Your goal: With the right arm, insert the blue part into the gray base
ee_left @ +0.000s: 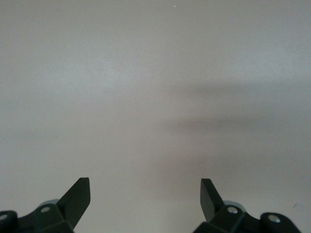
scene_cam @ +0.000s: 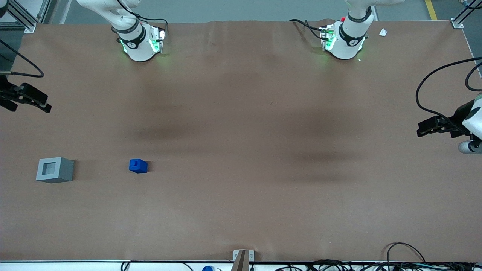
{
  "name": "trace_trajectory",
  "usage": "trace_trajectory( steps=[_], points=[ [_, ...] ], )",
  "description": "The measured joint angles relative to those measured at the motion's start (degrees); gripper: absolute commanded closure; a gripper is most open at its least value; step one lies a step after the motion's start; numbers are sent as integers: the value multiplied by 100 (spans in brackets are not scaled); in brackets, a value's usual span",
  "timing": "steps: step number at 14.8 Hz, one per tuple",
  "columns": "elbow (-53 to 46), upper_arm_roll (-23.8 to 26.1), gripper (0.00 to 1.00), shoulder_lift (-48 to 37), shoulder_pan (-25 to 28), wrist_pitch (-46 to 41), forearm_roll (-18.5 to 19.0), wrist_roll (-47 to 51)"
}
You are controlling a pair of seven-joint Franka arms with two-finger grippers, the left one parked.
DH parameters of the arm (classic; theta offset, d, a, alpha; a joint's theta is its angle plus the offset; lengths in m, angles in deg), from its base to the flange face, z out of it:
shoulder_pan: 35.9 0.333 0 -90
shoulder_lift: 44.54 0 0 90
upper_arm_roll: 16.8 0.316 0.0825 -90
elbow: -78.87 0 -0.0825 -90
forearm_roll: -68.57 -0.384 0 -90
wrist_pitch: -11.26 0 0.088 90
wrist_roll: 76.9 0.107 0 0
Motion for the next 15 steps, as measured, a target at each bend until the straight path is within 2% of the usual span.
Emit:
trace_trajectory(
  steps=[8,15],
  points=[
    [277,11,0,279,266,151,-1,13],
    [619,16,0,1276,514,1360,-223,345]
  ],
)
